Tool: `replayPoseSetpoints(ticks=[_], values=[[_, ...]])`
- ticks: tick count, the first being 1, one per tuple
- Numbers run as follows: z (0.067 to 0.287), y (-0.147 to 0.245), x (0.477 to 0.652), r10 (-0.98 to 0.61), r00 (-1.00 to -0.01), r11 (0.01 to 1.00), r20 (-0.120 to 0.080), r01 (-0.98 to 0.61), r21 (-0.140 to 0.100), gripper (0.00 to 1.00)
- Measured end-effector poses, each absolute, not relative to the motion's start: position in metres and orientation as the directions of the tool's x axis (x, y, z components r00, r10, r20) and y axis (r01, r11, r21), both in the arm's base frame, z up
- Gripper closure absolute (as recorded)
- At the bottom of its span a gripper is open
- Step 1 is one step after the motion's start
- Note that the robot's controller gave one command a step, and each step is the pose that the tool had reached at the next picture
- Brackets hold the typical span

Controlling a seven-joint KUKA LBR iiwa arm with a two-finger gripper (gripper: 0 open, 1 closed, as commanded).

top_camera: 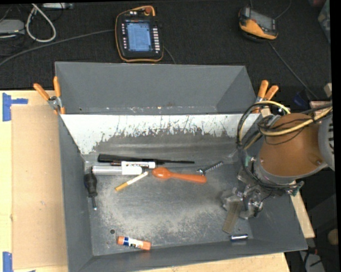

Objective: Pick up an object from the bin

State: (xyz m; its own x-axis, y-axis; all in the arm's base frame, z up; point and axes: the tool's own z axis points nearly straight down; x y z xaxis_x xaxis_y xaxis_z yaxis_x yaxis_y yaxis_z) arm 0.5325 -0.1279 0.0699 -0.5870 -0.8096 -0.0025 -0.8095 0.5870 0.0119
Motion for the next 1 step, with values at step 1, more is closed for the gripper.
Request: replayPoseSetpoints(ticks=[1], values=[[0.07,-0.1278,0.5325,-0.81,-0.587,0.587,-0.003,-0.81,0.012,1.0]])
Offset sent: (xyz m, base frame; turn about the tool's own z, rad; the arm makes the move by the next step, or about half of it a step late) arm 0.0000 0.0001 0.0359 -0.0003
